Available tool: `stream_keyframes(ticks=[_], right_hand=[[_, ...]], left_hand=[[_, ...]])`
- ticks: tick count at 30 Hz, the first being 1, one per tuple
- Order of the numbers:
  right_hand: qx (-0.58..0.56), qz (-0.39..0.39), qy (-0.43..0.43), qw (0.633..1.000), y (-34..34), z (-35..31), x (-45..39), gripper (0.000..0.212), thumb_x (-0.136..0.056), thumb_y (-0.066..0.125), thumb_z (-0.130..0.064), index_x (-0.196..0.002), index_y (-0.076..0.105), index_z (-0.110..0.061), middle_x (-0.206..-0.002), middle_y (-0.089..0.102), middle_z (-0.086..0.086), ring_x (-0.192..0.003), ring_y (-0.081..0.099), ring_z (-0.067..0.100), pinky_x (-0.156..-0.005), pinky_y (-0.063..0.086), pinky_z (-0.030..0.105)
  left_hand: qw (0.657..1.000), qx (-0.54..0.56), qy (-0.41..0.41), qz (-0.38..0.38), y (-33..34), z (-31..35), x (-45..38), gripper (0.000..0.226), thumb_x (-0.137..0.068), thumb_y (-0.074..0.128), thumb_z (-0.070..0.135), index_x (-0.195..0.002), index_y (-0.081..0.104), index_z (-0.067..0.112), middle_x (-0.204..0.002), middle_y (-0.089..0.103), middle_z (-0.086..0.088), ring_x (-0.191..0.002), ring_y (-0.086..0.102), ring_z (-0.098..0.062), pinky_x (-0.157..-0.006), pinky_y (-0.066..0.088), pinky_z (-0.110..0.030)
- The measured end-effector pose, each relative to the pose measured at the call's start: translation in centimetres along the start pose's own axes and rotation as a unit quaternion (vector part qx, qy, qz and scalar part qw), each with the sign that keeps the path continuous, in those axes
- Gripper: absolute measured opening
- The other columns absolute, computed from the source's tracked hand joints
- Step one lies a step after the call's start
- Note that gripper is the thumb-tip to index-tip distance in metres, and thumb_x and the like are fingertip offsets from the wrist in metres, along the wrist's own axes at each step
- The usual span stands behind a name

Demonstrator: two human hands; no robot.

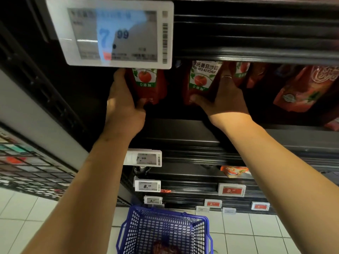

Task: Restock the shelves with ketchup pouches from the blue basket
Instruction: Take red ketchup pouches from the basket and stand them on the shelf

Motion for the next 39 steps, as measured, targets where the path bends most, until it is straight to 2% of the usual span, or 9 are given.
stream_keyframes(ticks=[6,10,14,24,28,32,34,37,39], right_hand=[[0.050,0.008,0.037,0.998,0.6,0.3,1.0,0.069,-0.086,0.076,-0.043,-0.138,0.049,-0.006,-0.132,0.062,0.013,-0.123,0.059,0.032,-0.087,0.039,0.021],[0.054,-0.001,0.020,0.998,1.6,-0.7,-0.1,0.059,-0.086,0.076,-0.039,-0.130,0.055,-0.006,-0.130,0.064,0.012,-0.122,0.060,0.030,-0.089,0.042,0.024],[0.024,-0.020,-0.009,0.999,2.7,-1.3,-0.9,0.057,-0.087,0.076,-0.037,-0.134,0.057,-0.011,-0.131,0.065,0.008,-0.123,0.060,0.026,-0.099,0.045,0.027],[-0.044,-0.074,-0.037,0.996,2.3,0.0,-2.5,0.058,-0.083,0.080,-0.036,-0.135,0.060,-0.018,-0.133,0.064,-0.002,-0.116,0.057,0.006,-0.080,0.032,-0.005],[-0.022,-0.066,-0.032,0.997,2.6,0.4,-2.3,0.062,-0.080,0.081,-0.045,-0.132,0.062,-0.015,-0.124,0.067,0.003,-0.113,0.063,0.016,-0.094,0.048,0.022],[-0.007,-0.052,-0.015,0.999,1.9,0.4,-1.6,0.058,-0.076,0.084,-0.045,-0.123,0.067,-0.014,-0.114,0.072,0.002,-0.106,0.066,0.015,-0.092,0.051,0.025],[-0.005,-0.054,-0.014,0.998,1.4,0.4,-1.1,0.053,-0.078,0.085,-0.037,-0.123,0.068,-0.013,-0.115,0.073,0.003,-0.107,0.067,0.016,-0.095,0.047,0.018],[0.032,-0.034,-0.021,0.999,0.5,0.4,0.5,0.045,-0.081,0.083,-0.029,-0.121,0.069,-0.013,-0.117,0.073,0.004,-0.104,0.063,0.010,-0.078,0.028,-0.009],[0.044,-0.012,-0.006,0.999,-0.2,0.3,2.0,0.039,-0.084,0.080,-0.024,-0.120,0.070,-0.013,-0.117,0.072,0.004,-0.104,0.064,0.012,-0.076,0.027,-0.011]], left_hand=[[0.998,-0.025,0.003,0.058,0.0,0.9,1.1,0.091,-0.074,0.088,0.031,-0.147,0.033,0.029,-0.143,0.053,0.002,-0.133,0.051,-0.016,-0.101,0.043,-0.026],[0.997,-0.067,0.011,0.047,0.2,1.2,0.9,0.088,-0.074,0.088,0.036,-0.146,0.038,0.026,-0.140,0.055,-0.001,-0.134,0.051,-0.021,-0.106,0.050,-0.042],[0.995,-0.086,0.014,0.048,0.5,1.3,0.6,0.087,-0.076,0.087,0.036,-0.147,0.039,0.021,-0.139,0.056,-0.003,-0.132,0.053,-0.022,-0.107,0.047,-0.035],[0.993,-0.102,0.024,0.062,0.8,1.4,0.6,0.086,-0.076,0.087,0.031,-0.147,0.039,0.018,-0.138,0.057,-0.005,-0.130,0.054,-0.022,-0.098,0.037,-0.020],[0.992,-0.111,0.010,0.056,0.7,1.5,0.4,0.087,-0.076,0.087,0.032,-0.147,0.040,0.017,-0.138,0.058,-0.007,-0.129,0.056,-0.023,-0.101,0.042,-0.023],[0.993,-0.103,-0.015,0.050,0.4,1.8,1.2,0.084,-0.076,0.086,0.039,-0.145,0.044,0.015,-0.141,0.052,-0.007,-0.132,0.051,-0.023,-0.104,0.041,-0.025],[0.994,-0.098,-0.030,0.046,0.2,2.0,1.7,0.085,-0.076,0.086,0.038,-0.145,0.042,0.014,-0.144,0.048,-0.009,-0.134,0.047,-0.025,-0.104,0.037,-0.025],[0.996,-0.080,-0.029,0.033,-0.5,2.0,2.5,0.073,-0.082,0.081,0.026,-0.143,0.044,0.013,-0.142,0.049,-0.009,-0.132,0.049,-0.026,-0.109,0.037,-0.026],[0.998,-0.061,-0.010,0.019,-1.2,1.9,3.2,0.059,-0.086,0.074,0.020,-0.139,0.048,0.013,-0.137,0.054,-0.010,-0.128,0.053,-0.025,-0.110,0.045,-0.034]])
Point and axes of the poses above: each hand's wrist, its own x-axis away from the middle knuckle, its own y-axis out of the palm, z = x × y, the point moved 1 cm from there along -x, towards the middle knuckle
